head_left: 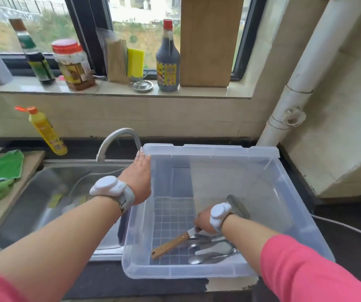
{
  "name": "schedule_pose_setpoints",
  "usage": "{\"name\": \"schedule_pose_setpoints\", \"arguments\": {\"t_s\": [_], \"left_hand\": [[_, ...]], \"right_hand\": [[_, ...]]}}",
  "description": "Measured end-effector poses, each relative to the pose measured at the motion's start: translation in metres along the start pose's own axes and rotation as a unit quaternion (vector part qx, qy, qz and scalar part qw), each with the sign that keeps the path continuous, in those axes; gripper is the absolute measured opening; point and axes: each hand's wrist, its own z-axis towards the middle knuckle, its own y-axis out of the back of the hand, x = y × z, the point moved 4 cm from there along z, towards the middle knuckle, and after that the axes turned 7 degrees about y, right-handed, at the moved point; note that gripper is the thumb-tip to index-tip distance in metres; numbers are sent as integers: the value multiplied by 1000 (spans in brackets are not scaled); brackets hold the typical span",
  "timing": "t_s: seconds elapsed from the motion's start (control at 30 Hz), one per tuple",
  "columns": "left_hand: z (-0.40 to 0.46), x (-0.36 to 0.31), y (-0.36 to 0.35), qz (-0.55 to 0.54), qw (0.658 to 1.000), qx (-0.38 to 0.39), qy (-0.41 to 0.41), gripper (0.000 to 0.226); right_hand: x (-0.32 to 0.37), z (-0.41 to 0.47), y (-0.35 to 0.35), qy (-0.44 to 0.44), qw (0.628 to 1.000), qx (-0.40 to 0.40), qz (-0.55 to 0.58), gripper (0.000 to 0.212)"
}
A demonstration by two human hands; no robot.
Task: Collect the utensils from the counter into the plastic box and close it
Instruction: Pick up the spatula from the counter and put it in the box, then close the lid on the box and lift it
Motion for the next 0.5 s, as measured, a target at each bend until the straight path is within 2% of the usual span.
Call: {"name": "schedule_pose_setpoints", "arguments": {"t_s": [0.1, 0.17, 0.2, 0.27, 0.33, 0.4, 0.47, 0.5], "left_hand": [[-2, -7, 11, 1, 1000, -2, 6, 57], [-2, -8, 27, 16, 999, -28, 41, 39], [-1, -11, 38, 22, 997, -56, 47, 34], [9, -15, 57, -3, 993, -106, 57, 38], [30, -11, 65, -52, 987, -117, 94, 42], [61, -14, 66, -85, 981, -83, 156, 48], [88, -19, 61, -127, 967, -31, 219, 56], [91, -17, 56, -142, 962, 3, 233, 55]], "right_hand": [[-13, -15, 13, -33, 999, -11, 9, 30], [-31, -31, 40, -52, 992, -112, 28, 24], [-45, -46, 59, -66, 972, -225, 25, 19], [-74, -82, 94, -93, 873, -475, -65, 10], [-102, -117, 112, -166, 796, -574, -98, 16], [-140, -140, 116, -285, 782, -553, -29, 18], [-183, -146, 102, -408, 774, -459, 154, 28], [-191, -144, 92, -439, 758, -408, 256, 38]]}}
